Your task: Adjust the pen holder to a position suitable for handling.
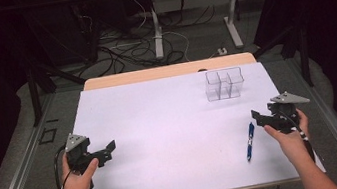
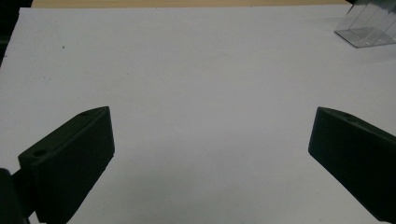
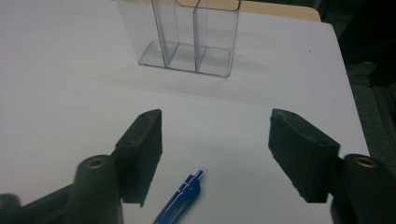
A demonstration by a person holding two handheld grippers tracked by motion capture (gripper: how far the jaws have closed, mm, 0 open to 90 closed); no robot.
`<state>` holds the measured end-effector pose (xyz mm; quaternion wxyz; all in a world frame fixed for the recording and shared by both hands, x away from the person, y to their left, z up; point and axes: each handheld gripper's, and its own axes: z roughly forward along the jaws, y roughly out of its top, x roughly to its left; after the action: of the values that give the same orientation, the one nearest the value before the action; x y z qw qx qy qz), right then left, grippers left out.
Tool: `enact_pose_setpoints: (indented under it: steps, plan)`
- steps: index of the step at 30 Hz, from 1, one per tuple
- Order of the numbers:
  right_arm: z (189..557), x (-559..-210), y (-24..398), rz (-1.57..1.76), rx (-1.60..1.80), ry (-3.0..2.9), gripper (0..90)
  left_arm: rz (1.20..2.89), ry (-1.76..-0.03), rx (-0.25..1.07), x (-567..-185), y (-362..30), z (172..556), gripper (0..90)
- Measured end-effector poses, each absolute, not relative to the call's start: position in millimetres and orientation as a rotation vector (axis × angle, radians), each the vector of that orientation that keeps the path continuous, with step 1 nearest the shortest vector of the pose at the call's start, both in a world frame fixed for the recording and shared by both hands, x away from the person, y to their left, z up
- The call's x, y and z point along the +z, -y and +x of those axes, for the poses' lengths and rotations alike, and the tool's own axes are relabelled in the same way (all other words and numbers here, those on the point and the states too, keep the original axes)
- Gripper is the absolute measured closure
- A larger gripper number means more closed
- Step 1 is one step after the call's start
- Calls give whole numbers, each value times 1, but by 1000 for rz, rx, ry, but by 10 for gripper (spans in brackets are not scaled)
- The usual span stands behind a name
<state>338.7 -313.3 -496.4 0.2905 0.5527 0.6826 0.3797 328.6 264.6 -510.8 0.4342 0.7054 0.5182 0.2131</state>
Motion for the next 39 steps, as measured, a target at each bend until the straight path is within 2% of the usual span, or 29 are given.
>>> enact_pose_setpoints:
  steps: [19,34,39]
  plan:
    - [393,-453,307,1551,995,-1821,487,1755,-1292,541,-509,-266,326,4]
    - [444,-430,313,1580,904,-1822,519,1755,-1303,535,-511,-267,326,5]
    - [460,-430,315,1537,880,-1844,625,1758,-1305,533,-511,-267,326,5]
